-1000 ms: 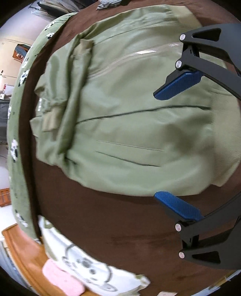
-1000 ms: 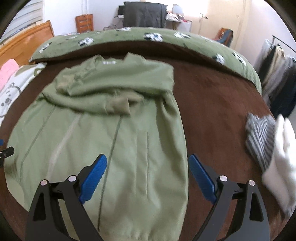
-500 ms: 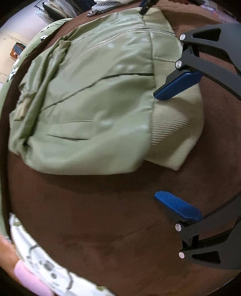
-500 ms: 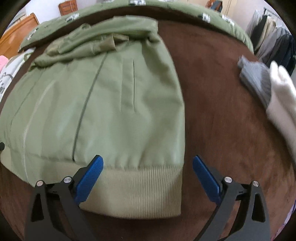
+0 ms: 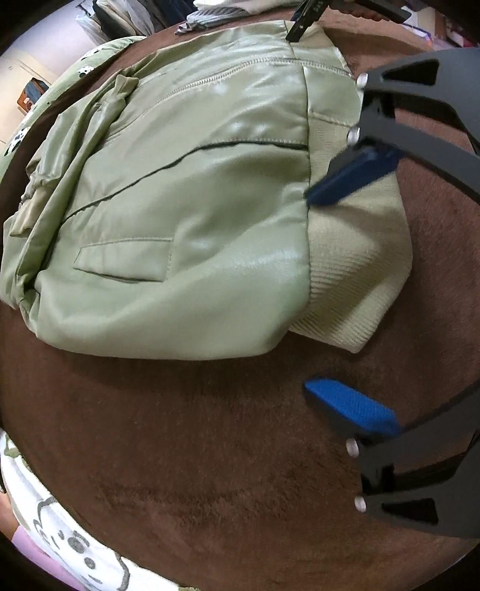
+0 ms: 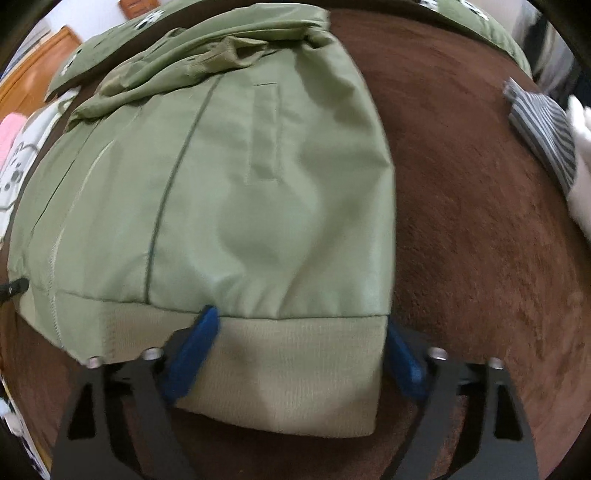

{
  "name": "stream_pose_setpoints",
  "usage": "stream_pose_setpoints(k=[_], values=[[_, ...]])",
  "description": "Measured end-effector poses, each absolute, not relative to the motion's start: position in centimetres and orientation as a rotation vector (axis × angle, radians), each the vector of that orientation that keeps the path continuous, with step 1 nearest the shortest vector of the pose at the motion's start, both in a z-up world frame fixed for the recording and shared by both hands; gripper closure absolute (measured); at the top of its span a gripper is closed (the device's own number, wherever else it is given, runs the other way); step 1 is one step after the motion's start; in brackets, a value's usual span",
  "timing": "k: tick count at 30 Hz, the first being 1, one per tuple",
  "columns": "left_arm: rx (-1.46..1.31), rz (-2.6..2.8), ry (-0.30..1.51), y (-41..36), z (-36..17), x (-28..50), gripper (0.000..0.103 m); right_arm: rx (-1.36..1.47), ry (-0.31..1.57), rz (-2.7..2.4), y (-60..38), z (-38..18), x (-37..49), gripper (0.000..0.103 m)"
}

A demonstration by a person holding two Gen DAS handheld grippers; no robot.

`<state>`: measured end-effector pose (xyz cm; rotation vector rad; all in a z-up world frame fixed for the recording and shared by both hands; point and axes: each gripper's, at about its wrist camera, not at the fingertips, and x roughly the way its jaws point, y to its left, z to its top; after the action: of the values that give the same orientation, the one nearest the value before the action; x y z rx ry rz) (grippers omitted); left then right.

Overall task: Fold large clothes
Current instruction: 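Move both tools to the ribbed hem of the jacket, then grasp the ribbed hem with the left tool while the right tool grasps it too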

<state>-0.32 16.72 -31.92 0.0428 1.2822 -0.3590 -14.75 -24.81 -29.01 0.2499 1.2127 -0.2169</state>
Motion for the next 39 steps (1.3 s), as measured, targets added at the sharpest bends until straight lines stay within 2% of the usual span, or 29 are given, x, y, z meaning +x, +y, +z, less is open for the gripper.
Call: stream_pose_setpoints(k=[1,3,7,8,10,12,14,17,22,26,28,29,31,32,33,37,39], values=[[0.038,-0.370,1.289,16.7,-31.7,-0.3,0.026,0.244,1.218,-0.207,-24.7,-28.9,-14.6,0.041],[0.022,-0.387,1.310,16.6,-31.6,-0.2,0.036,0.244,1.225,-0.201,-24.6,-28.7,-14.5,0.044],[0.005,-0.387,1.340,16.6,-31.6,0.3,0.038,0.259,1.232,-0.190,-24.9,-28.6,-14.2,0.045],[0.009,-0.389,1.346,16.5,-31.6,0.4,0.037,0.257,1.233,-0.188,-24.9,-28.6,-14.2,0.045],[0.030,-0.407,1.351,16.2,-31.7,0.7,0.027,0.258,1.233,-0.185,-25.0,-28.6,-14.4,0.043],[0.071,-0.449,1.342,15.3,-32.0,1.0,0.010,0.266,1.231,-0.183,-25.2,-28.7,-14.4,0.041],[0.135,-0.464,1.314,14.4,-32.3,1.1,0.006,0.266,1.226,-0.179,-25.6,-28.8,-14.7,0.039],[0.172,-0.486,1.276,13.7,-32.4,1.9,0.006,0.254,1.217,-0.179,-25.7,-28.7,-15.1,0.035],[0.108,-0.516,1.290,13.9,-32.3,3.0,0.006,0.273,1.198,-0.181,-26.3,-29.3,-15.3,0.018],[0.071,-0.532,1.300,14.3,-32.1,3.2,0.009,0.289,1.192,-0.173,-26.5,-29.5,-15.1,0.016],[0.059,-0.532,1.306,14.2,-31.9,3.2,0.014,0.284,1.196,-0.167,-26.4,-29.3,-15.1,0.025],[0.051,-0.524,1.305,14.6,-31.8,3.0,0.026,0.283,1.201,-0.166,-26.3,-29.2,-15.1,0.028],[-0.004,-0.501,1.314,15.5,-31.5,3.1,0.046,0.274,1.211,-0.155,-25.7,-29.0,-14.9,0.042],[-0.061,-0.498,1.329,16.3,-31.5,3.2,0.063,0.269,1.214,-0.151,-25.5,-28.8,-14.8,0.046],[-0.109,-0.501,1.342,16.9,-31.6,3.2,0.072,0.269,1.215,-0.143,-25.3,-28.7,-14.6,0.054],[-0.116,-0.502,1.357,16.9,-31.5,2.7,0.077,0.298,1.217,-0.136,-26.0,-28.1,-14.7,0.077],[-0.103,-0.497,1.362,16.5,-31.2,2.7,0.080,0.315,1.221,-0.129,-26.2,-27.8,-14.7,0.082]])
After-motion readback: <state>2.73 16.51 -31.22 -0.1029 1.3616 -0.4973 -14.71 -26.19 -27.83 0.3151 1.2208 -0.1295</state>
